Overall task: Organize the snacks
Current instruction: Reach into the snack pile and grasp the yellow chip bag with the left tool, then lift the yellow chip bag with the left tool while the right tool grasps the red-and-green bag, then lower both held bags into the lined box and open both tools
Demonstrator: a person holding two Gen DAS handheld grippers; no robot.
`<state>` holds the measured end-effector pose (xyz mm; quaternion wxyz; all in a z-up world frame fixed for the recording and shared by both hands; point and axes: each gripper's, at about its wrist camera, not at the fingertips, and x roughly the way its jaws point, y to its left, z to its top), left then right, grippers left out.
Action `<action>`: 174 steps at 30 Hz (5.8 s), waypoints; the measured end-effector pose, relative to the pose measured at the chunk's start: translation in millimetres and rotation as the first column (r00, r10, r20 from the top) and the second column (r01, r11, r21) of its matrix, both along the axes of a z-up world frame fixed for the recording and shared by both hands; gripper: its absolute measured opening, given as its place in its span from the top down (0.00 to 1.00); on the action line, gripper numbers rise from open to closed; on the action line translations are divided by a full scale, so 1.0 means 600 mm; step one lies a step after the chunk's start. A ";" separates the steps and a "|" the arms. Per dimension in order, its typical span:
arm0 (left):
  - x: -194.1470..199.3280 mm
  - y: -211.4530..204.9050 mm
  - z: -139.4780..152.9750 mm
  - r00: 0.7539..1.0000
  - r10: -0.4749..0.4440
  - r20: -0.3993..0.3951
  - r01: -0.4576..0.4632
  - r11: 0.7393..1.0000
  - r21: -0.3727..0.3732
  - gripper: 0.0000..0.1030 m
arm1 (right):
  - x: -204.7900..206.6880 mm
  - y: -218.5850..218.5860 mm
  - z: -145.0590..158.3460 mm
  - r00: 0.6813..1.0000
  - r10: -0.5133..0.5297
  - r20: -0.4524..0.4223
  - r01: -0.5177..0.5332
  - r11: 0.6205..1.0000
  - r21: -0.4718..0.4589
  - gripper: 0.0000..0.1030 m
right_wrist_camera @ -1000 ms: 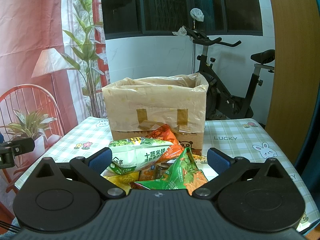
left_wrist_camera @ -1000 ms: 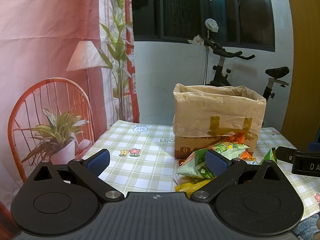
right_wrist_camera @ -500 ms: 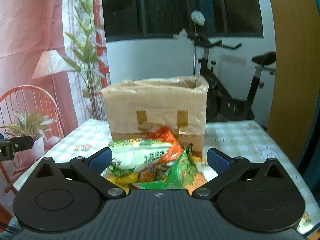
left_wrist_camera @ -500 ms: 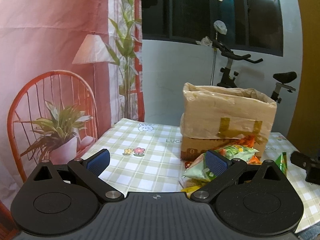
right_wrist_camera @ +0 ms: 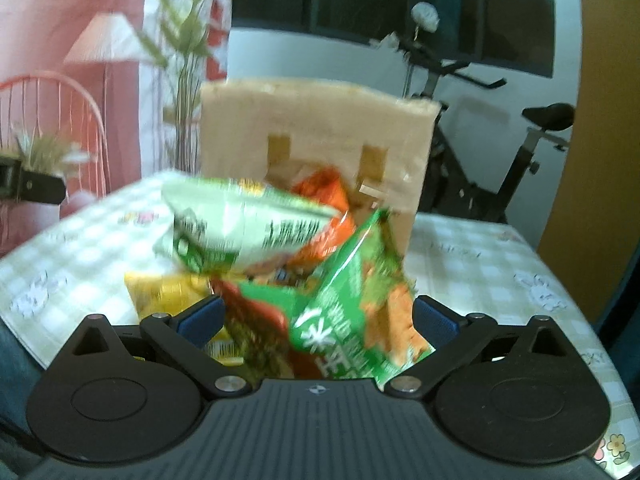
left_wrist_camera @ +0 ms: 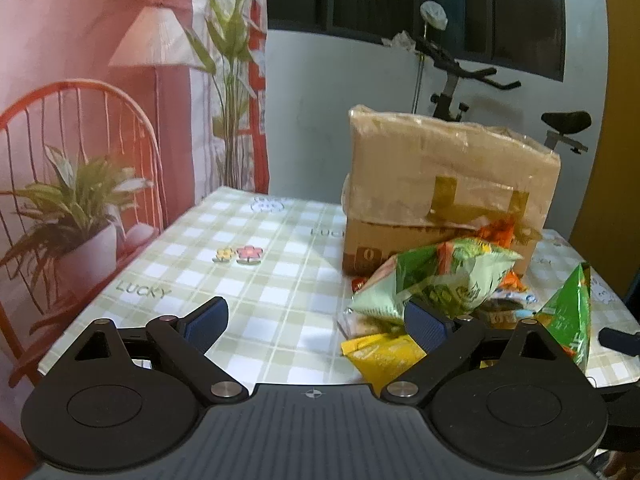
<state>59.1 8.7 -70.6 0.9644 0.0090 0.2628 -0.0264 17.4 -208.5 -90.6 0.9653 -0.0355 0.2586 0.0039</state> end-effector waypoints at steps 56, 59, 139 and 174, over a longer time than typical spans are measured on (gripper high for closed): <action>0.102 -0.061 -0.140 0.949 -0.214 -0.231 0.178 0.970 -0.167 0.25 | 0.038 -0.041 -0.059 0.998 0.005 0.064 -0.004 1.000 -0.014 0.26; 0.090 -0.051 -0.128 0.952 -0.192 -0.239 0.169 0.979 -0.115 0.27 | 0.037 -0.041 -0.058 0.998 0.002 0.065 -0.001 1.000 -0.014 0.26; 0.446 -0.192 0.136 0.960 -0.202 0.191 0.197 0.979 0.046 0.27 | 0.476 -0.151 0.203 0.964 0.127 0.235 -0.151 0.985 0.087 0.26; 0.259 -0.023 0.067 0.956 -0.283 0.079 0.288 0.956 -0.058 0.21 | 0.291 -0.159 0.164 0.979 0.066 0.195 -0.124 0.947 0.298 0.01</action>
